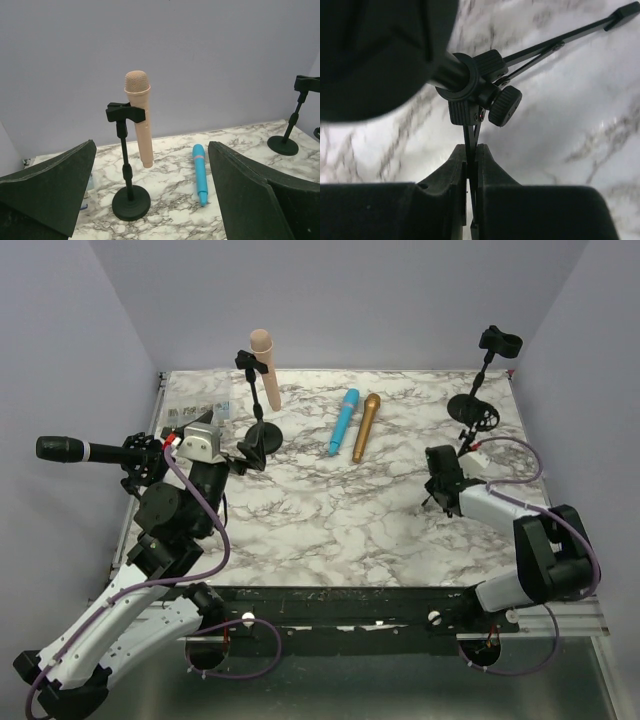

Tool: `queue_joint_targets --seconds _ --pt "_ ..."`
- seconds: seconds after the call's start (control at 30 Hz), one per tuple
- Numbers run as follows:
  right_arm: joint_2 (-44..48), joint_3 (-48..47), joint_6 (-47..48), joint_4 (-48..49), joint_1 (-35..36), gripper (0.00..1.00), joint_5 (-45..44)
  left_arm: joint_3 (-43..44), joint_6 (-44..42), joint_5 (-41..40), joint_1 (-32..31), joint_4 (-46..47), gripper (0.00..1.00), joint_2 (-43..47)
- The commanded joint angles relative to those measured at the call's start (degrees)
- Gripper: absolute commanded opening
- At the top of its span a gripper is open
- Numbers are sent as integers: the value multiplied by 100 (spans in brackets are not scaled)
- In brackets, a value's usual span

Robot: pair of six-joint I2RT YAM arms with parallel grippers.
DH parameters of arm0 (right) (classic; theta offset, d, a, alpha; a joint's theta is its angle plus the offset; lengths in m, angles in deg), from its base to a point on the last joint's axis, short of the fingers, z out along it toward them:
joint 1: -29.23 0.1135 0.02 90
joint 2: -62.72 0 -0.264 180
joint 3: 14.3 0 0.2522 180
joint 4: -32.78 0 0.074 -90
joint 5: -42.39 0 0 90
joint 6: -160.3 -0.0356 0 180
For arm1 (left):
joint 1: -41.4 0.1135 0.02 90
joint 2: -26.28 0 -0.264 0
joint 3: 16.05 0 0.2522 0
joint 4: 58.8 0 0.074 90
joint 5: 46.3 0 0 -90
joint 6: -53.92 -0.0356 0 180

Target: Remove the microphone from the stand

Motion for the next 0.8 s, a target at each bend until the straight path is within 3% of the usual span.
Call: queue_joint_targets --seconds 0.0,0.2,0.5,0.7,0.77 --pt "-893 -606 126 -71 -964 1 1155 -61 -102 -145 -71 163 98 70" --pt "-1770 -1566 163 -196 -1982 1 1636 -114 -193 -246 -83 237 98 116" --pt "-2589 -2280 729 -279 -2621 1 982 -107 -174 -231 -109 242 98 164" --pt "-2767 -2557 905 -381 -2712 9 1006 -144 -243 -323 -106 313 98 164" --pt "-2683 -2531 973 -317 -2717 17 860 -117 -220 -270 -106 272 98 162"
